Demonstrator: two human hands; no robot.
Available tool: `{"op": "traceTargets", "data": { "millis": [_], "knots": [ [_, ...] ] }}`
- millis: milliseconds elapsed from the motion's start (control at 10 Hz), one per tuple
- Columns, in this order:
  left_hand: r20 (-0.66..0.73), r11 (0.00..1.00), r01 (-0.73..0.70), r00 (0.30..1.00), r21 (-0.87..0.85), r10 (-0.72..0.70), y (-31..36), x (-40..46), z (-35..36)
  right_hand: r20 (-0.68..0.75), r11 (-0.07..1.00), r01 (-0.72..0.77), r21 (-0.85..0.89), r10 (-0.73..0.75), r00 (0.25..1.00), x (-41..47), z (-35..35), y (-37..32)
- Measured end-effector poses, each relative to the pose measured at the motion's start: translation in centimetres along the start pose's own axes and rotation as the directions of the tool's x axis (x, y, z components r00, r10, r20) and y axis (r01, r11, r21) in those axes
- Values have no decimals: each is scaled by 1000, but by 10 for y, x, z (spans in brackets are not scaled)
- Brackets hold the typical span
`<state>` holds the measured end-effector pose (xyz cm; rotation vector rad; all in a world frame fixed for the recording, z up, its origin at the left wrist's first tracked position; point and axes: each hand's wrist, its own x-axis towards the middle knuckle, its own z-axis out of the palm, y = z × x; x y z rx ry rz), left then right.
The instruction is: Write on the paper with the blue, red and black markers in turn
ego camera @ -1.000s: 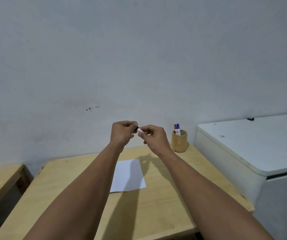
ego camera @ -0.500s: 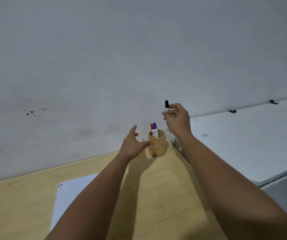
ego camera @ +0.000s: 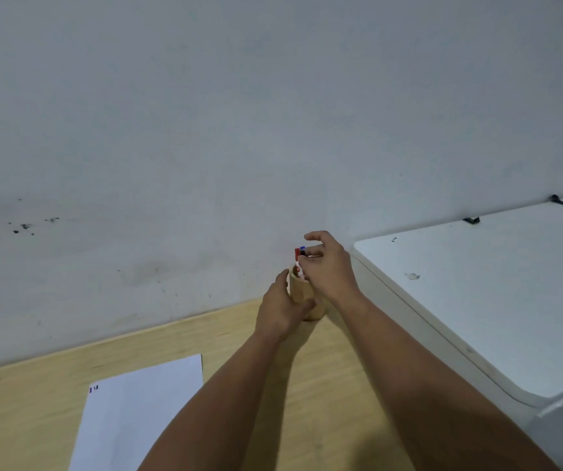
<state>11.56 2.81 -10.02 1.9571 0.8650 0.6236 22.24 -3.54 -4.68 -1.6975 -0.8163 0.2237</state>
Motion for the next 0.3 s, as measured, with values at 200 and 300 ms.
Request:
{"op": "traceTargets", "data": {
  "millis": [200,300],
  "knots": [
    [40,997,-44,998,-67,47,30,-75,-45,-211,961,218,168,-181,961,-38,-10,-78],
    [87,974,-137,984,-182,155,32,-170,-75,-395,749,532,395,-385,834,-94,-28,-154]
  ]
}}
